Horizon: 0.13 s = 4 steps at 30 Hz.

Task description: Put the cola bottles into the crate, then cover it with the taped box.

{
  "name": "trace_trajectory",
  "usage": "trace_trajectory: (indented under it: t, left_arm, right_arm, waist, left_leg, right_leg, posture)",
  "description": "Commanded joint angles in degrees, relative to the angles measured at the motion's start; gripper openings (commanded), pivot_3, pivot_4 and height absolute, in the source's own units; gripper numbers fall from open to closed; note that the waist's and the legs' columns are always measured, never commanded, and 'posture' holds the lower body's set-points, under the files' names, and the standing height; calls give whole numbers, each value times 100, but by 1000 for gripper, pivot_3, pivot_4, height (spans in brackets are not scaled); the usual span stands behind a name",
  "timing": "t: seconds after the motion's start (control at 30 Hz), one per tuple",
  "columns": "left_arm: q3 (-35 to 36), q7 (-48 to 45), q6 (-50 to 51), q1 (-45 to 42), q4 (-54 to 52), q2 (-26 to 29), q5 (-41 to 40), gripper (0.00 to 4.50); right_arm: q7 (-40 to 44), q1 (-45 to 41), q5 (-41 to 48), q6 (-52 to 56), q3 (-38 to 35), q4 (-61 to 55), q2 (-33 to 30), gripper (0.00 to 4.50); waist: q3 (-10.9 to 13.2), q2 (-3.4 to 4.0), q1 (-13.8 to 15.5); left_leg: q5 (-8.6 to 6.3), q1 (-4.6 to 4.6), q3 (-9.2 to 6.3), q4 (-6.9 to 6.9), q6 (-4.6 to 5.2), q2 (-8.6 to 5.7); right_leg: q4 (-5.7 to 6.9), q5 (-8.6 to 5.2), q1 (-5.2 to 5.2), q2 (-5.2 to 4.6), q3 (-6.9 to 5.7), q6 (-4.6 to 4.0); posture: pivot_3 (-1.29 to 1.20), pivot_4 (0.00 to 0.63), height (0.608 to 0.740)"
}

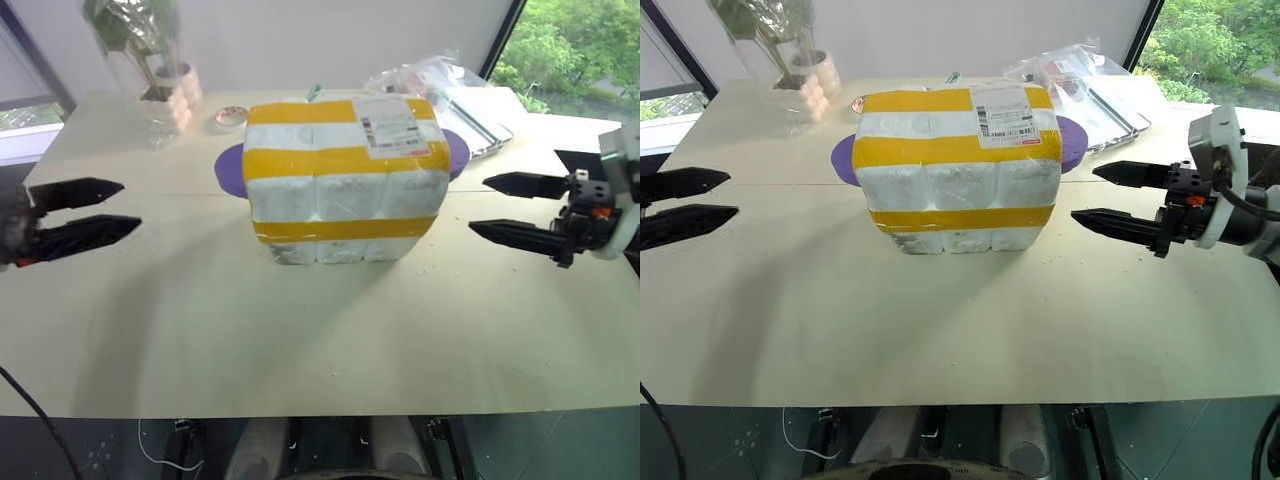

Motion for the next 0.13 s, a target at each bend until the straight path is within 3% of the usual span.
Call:
trace_trajectory:
  t: [0.03, 0.13]
  left_arm:
    - [92, 73, 193, -116, -274, -23, -197, 4473]
    - [8, 186, 117, -97, -483, -93, -35, 4473]
  right_arm:
    - [48, -277, -101, -151, 116, 141, 34, 4500]
    - [71, -459, -171, -161, 268, 280, 72, 4500]
  waist:
    - [0, -1, -20]
    - [0, -1, -21]
  left_leg:
    - [0, 1, -1, -1, 0, 2]
    - [-1, 1, -1, -2, -2, 1]
  right_leg:
    - [-1, -3, 1, -1, 0, -5]
    - [-1, -3, -3, -5, 6, -6]
  posture:
    - [0, 150, 738]
    - [0, 150, 738]
